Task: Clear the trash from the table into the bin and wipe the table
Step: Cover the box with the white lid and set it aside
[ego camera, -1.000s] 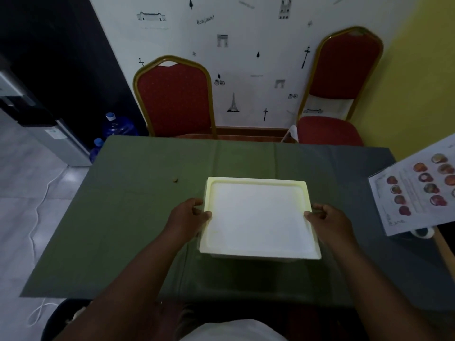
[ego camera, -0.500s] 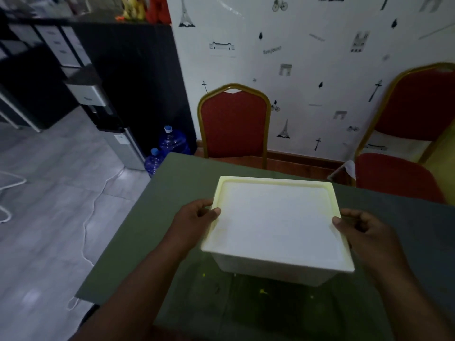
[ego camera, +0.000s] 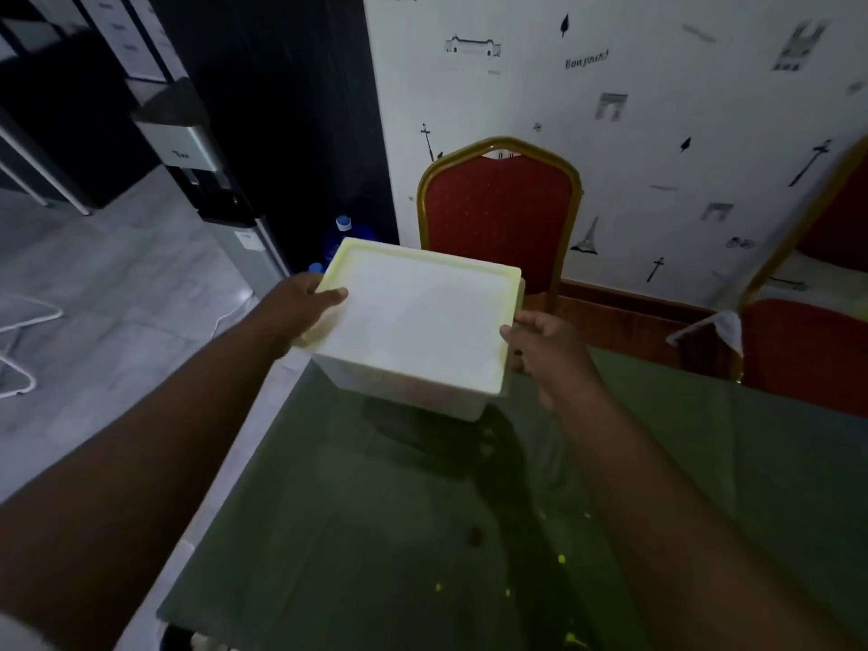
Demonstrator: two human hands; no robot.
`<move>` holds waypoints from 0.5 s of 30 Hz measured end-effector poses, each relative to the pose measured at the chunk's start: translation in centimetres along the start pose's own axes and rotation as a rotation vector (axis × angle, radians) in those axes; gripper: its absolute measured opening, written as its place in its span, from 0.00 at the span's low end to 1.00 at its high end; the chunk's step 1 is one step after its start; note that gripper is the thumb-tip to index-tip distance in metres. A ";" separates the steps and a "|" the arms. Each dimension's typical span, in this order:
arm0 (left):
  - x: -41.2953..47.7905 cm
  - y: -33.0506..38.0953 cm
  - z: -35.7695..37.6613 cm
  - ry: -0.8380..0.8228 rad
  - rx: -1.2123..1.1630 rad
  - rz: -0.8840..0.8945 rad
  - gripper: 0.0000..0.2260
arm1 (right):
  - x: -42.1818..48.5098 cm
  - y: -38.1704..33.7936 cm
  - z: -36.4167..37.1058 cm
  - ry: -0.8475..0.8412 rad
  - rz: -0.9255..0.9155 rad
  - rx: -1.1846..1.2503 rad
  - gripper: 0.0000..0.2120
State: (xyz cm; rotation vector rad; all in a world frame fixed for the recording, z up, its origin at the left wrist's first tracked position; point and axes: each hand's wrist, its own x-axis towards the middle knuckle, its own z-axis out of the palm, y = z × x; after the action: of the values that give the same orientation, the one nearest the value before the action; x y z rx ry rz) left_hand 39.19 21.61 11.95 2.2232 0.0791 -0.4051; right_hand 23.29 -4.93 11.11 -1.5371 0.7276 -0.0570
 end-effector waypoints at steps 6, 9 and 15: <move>6.7 0.2 -1.1 -0.062 -0.030 -0.061 0.32 | 5.1 -0.6 3.9 -0.023 0.060 -0.016 0.22; 8.5 0.0 -1.1 -0.087 -0.022 -0.082 0.32 | 6.5 -0.3 4.9 -0.028 0.071 -0.018 0.22; 10.2 -0.8 -0.9 -0.086 -0.061 -0.095 0.29 | 7.5 0.6 6.2 -0.022 0.075 -0.028 0.22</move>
State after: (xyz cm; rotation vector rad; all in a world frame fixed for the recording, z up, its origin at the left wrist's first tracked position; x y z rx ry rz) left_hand 48.88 21.97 8.66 2.1444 0.1499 -0.5428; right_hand 31.82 -2.95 6.84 -1.5334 0.7709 0.0260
